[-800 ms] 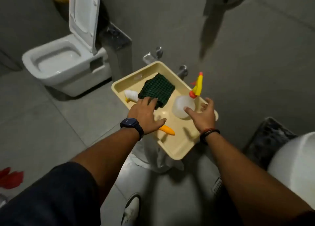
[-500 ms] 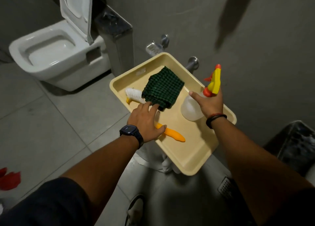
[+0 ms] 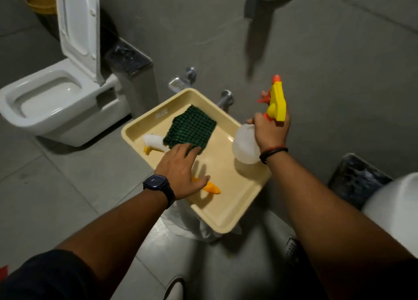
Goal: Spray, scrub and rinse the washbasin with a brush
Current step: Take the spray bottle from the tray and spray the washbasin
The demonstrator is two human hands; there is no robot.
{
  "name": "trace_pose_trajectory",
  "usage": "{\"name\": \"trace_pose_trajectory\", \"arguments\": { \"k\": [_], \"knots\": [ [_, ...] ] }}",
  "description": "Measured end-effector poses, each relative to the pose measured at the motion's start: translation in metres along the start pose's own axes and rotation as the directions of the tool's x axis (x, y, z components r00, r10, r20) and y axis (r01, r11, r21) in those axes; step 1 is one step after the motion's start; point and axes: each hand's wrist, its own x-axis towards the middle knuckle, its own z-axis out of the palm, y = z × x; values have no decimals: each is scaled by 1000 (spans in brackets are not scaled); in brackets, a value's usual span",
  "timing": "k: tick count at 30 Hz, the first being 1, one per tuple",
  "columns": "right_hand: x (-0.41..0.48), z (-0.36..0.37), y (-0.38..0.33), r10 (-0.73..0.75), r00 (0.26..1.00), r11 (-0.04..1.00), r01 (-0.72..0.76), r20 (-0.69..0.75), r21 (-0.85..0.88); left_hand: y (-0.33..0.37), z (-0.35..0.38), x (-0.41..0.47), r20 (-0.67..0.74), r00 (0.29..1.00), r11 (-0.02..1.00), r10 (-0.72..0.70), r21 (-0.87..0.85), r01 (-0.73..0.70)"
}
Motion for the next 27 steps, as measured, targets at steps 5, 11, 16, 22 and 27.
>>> {"name": "trace_pose_trajectory", "arguments": {
  "k": [5, 11, 16, 22, 27],
  "knots": [
    [-11, -94, -67, -3, 997, 1000, 3, -79, 4, 99, -18, -2, -33, 990, 988, 134, -71, -136],
    [-72, -252, -108, 77, 993, 996, -81, -95, -36, 248, -23, -32, -54, 956, 941, 289, -166, -294],
    [-144, -382, -101, 269, 951, 927, -298, -152, -226, 346, -5, -75, -34, 949, 918, 314, -242, -313],
    [-209, -459, -81, 483, 853, 808, -521, -198, -275, 391, 26, -90, 1, 964, 939, 267, -225, -260],
    [-223, -453, -65, 650, 747, 711, -662, -138, -236, 393, 38, -76, 52, 948, 949, 313, -48, -311]
  ]
}}
